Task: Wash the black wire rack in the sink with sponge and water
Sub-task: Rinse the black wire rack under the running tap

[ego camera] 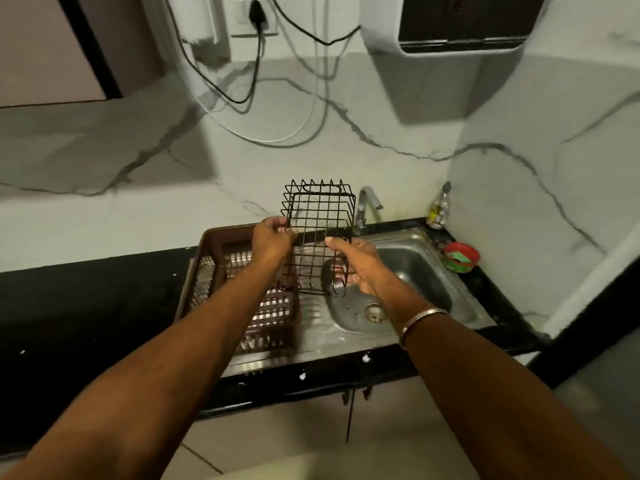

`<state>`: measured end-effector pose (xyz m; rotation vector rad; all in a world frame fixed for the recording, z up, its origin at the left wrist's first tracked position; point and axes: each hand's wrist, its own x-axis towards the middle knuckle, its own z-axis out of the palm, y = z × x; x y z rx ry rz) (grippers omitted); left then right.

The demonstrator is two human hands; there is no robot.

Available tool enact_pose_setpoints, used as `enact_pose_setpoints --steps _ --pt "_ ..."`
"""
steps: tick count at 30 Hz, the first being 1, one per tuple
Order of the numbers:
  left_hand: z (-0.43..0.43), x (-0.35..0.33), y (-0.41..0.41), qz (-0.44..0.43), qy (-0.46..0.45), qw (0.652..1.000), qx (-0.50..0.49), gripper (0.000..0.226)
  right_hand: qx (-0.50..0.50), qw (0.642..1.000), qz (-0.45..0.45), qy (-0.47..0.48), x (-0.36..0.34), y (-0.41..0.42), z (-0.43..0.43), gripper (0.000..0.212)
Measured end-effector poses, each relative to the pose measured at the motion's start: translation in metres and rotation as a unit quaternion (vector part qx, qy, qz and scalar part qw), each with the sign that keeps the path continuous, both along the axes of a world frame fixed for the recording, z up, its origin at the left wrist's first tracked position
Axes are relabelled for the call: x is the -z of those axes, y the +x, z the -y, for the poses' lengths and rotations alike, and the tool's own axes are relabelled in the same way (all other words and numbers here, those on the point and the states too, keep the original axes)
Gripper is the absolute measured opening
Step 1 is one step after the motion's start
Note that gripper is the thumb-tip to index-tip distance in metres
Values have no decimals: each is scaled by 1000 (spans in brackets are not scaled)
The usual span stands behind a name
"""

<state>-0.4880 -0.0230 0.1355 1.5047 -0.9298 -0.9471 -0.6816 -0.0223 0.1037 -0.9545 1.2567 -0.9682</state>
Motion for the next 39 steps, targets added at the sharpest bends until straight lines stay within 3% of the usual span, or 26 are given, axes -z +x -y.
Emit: enact_pose_setpoints --steps 2,5,8,12,15,17,20,27,30,33,36,39 --pt "8 7 -24 55 6 998 22 43 9 1000 -8 7 3 -24 2 67" --pt "20 21 -58 87 17 995 52 49 17 998 -53 10 10 -56 13 91" --pt "39 40 -85 64 54 995 60 50 21 990 -139 -27 20 -85 29 99" --pt "68 58 -110 -27 88 995 37 72 5 963 -263 -49 32 -115 53 104" --pt "92 65 -117 -82 111 989 52 86 -5 938 -342 -58 46 -135 70 94" --pt "105 68 -122 -87 125 985 76 89 -19 927 -368 -63 47 -145 75 82" --pt "112 68 -132 -74 132 981 125 80 -46 903 -420 -79 52 -159 82 97" --pt "146 96 -152 24 99 980 169 64 -141 852 -494 -100 100 -197 150 105" --pt "159 107 -158 80 98 974 187 54 -216 811 -528 -131 79 -197 159 113" --pt "171 112 -166 170 94 959 205 27 -286 777 -542 -144 71 -204 180 116" --pt "179 116 -171 270 95 941 179 39 -332 758 -539 -157 73 -211 203 118" --pt "186 122 -173 340 109 914 195 28 -367 741 -535 -174 76 -209 218 117"
